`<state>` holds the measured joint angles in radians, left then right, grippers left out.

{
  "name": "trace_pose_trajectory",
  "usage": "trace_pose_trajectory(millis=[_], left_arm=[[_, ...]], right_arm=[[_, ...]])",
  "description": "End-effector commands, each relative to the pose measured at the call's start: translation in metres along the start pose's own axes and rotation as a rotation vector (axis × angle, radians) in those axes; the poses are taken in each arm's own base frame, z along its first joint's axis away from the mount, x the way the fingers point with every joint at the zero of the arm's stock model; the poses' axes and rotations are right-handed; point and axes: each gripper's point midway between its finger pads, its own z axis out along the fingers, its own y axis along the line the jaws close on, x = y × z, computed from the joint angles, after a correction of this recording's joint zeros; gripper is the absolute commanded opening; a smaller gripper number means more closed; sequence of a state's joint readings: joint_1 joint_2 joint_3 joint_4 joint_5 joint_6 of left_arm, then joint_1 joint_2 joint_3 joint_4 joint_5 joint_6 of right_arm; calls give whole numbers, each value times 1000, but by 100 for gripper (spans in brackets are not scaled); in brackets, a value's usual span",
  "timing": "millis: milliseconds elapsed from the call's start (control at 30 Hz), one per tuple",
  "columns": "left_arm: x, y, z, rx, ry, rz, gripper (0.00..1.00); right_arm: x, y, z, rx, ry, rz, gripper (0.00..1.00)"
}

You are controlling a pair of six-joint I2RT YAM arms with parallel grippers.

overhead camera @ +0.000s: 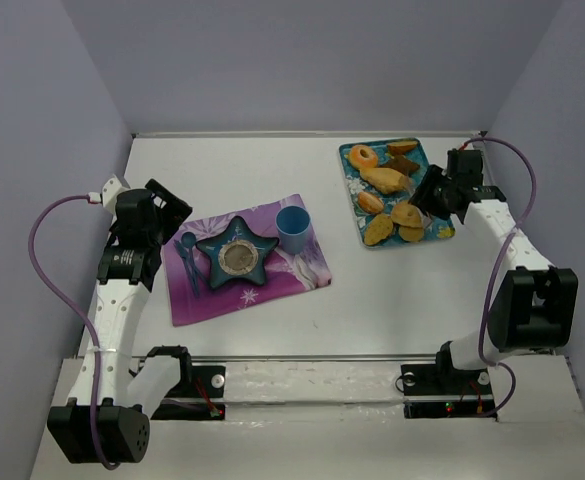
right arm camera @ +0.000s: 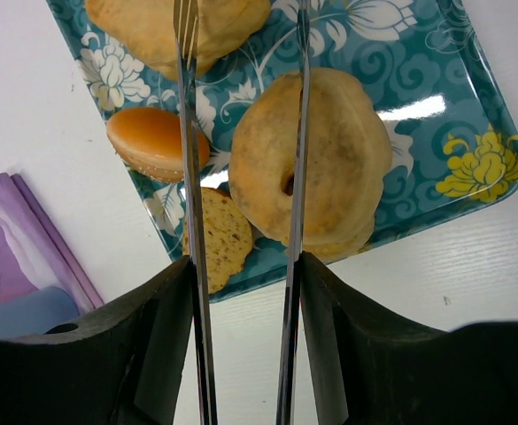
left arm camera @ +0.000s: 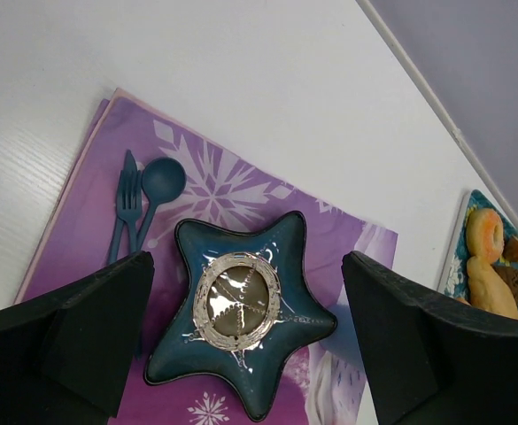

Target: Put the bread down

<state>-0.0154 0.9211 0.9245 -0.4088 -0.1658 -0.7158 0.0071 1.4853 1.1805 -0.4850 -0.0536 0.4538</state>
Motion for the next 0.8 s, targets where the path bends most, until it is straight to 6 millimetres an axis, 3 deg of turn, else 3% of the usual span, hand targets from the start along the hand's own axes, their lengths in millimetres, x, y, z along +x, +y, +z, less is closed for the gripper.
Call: trace_pose_trajectory(millis=[0, 500, 767], left_arm=[[-5, -1, 1, 7, -20, 3, 99], [-5, 0, 3, -2, -21, 3, 99], [-6, 1, 2, -7, -25, 1, 99]], right_arm=[[-16, 10, 2, -57, -53, 21, 55], [-6, 12, 22, -83, -16, 39, 52], [-12, 1, 28, -46, -41, 87, 44]])
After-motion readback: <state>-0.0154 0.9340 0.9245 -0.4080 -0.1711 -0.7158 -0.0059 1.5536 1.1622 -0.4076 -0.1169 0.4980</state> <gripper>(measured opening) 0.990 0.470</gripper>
